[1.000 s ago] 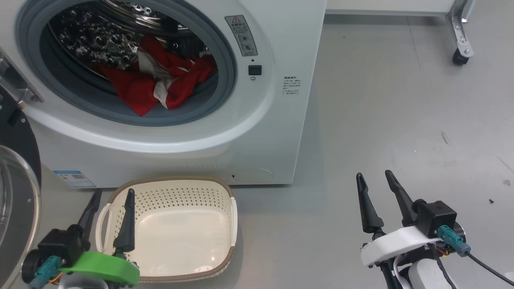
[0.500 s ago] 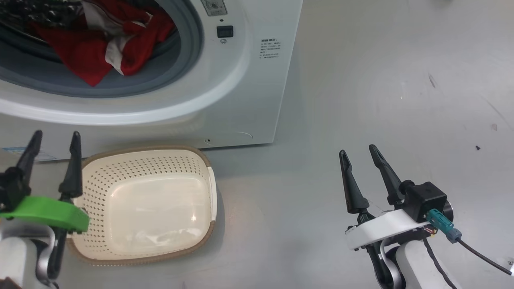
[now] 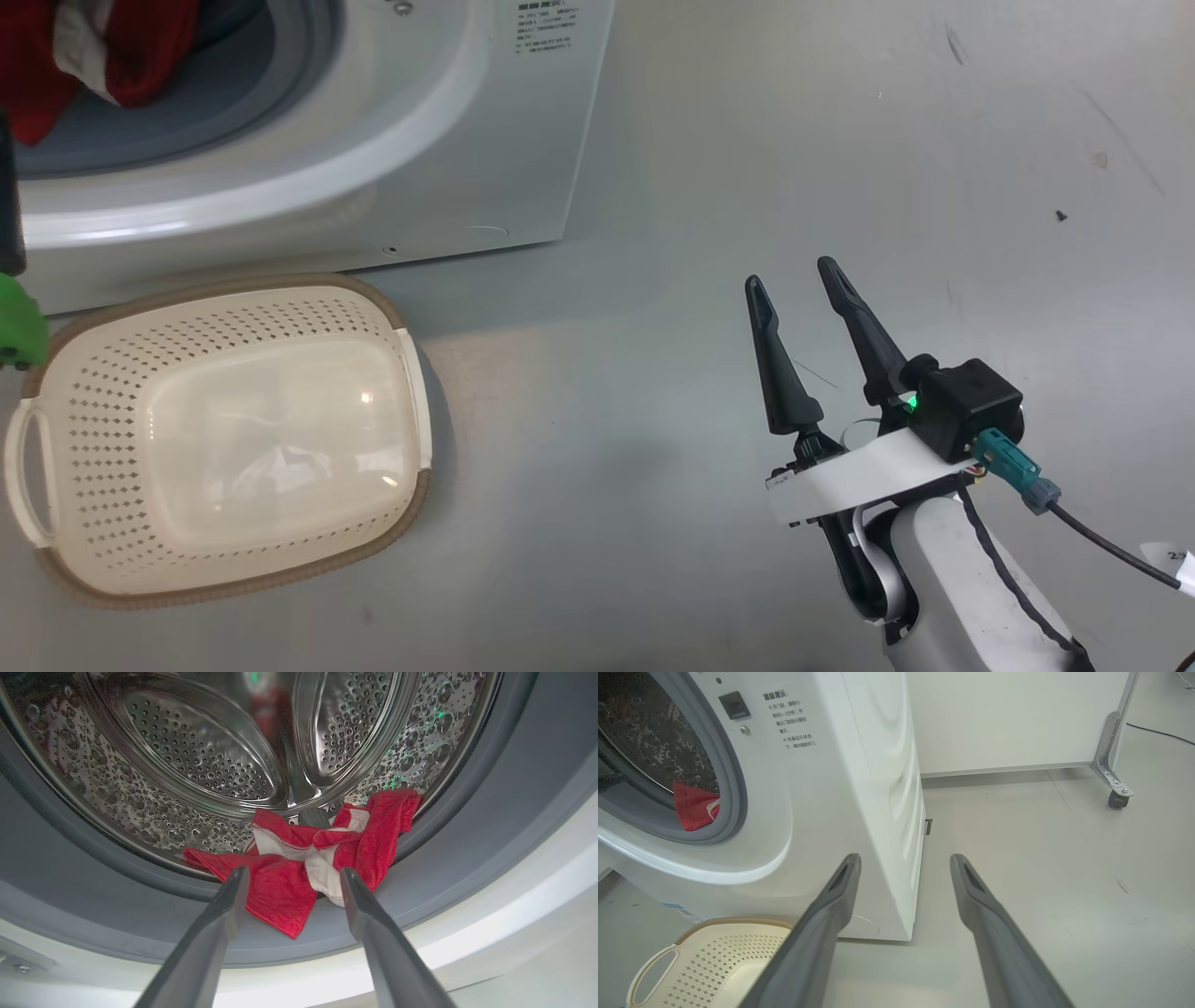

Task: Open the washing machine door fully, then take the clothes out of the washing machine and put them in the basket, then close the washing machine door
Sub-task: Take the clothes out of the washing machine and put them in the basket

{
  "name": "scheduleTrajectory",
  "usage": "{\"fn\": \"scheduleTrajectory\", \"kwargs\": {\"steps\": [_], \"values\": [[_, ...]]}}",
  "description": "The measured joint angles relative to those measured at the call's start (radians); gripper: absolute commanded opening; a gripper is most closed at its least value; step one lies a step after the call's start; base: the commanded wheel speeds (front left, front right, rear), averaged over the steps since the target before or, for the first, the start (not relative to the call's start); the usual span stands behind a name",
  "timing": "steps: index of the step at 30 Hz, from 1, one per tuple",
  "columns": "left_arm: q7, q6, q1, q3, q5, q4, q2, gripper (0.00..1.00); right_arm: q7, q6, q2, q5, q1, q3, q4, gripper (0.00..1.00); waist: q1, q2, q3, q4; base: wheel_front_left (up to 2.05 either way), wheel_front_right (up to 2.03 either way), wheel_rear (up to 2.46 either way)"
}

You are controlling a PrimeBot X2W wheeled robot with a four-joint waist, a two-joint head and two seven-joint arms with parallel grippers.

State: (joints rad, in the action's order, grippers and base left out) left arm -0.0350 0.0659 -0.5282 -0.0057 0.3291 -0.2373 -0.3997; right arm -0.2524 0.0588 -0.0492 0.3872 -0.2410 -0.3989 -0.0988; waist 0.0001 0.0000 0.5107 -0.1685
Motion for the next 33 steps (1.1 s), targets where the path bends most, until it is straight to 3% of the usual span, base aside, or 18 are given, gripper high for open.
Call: {"fn": "scheduleTrajectory", "kwargs": {"steps": [5,13,33], "values": [[-0.054,0.000,-0.069,-0.030,-0.076,-0.057,-0.072,1.00,0.000,-0.004,-0.001,0.023,-0.030,-0.031,0.003,1.00,0.0000,0.0000,0.045,-0.039,0.00,0.00,0.00],[-0.128,0.000,-0.179,-0.057,-0.134,-0.134,-0.122,1.00,0.000,-0.027,0.000,0.055,-0.054,-0.061,0.011,1.00,0.0000,0.0000,0.098,-0.096,0.00,0.00,0.00],[-0.230,-0.018,-0.380,-0.083,-0.203,-0.335,-0.182,1.00,0.000,-0.071,0.000,0.073,-0.068,-0.083,0.010,1.00,0.0000,0.0000,0.151,-0.147,0.00,0.00,0.00]]}}
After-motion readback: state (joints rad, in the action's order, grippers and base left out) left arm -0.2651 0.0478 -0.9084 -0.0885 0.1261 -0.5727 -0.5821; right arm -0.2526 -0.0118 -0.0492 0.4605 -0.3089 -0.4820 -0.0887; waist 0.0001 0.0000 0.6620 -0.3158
